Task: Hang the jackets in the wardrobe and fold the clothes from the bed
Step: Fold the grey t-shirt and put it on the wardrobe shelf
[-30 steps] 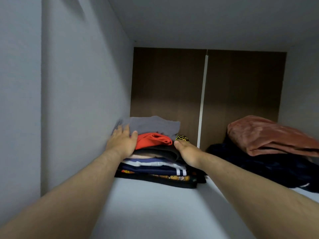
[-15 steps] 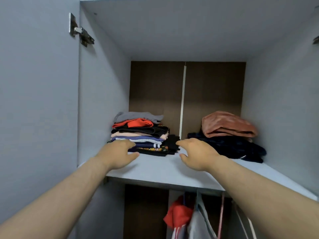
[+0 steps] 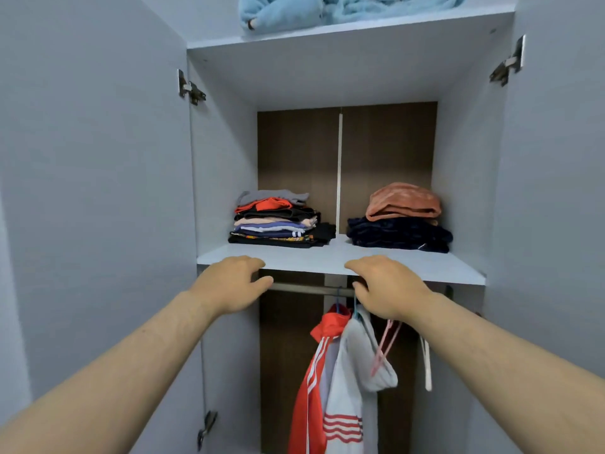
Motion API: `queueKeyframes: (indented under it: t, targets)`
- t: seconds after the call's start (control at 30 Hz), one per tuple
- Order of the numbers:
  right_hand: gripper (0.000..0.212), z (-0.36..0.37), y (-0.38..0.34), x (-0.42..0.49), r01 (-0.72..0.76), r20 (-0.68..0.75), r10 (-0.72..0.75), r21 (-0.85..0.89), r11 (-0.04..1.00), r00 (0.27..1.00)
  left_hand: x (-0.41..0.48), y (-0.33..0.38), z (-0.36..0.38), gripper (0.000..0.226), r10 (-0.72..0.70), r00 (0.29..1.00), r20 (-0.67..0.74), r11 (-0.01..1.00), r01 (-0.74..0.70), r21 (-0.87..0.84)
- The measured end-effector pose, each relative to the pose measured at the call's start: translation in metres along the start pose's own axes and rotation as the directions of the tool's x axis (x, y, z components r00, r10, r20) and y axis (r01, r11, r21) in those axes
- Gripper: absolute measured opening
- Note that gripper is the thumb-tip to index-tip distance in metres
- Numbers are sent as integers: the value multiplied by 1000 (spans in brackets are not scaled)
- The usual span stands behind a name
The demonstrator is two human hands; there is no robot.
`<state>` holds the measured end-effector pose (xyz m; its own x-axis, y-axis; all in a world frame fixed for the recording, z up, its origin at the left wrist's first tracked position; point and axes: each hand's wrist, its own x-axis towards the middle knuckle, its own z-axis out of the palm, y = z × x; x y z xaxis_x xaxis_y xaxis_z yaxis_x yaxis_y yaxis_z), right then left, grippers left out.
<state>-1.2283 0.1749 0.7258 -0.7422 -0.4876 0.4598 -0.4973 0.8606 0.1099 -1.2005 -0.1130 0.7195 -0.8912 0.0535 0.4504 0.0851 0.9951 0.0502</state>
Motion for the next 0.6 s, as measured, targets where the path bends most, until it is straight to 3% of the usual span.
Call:
queueKeyframes:
  t: [0.13,0.4,0.6]
  targets:
    - [28,-11,-20,-40,-22,-8,23,41,999,1000,-45,9,-10,52,-18,999,-28,996,16,-85]
    - [42,-30,-61,-98,-104,-27,105,35,994,994,-114,23,-26,49,2,995,-95,983,-19,-184]
    - [36,-13,-119,-122,-118,25,116,55,992,993,-168,-22,-23,51,-97,985,-144,968,60,-244]
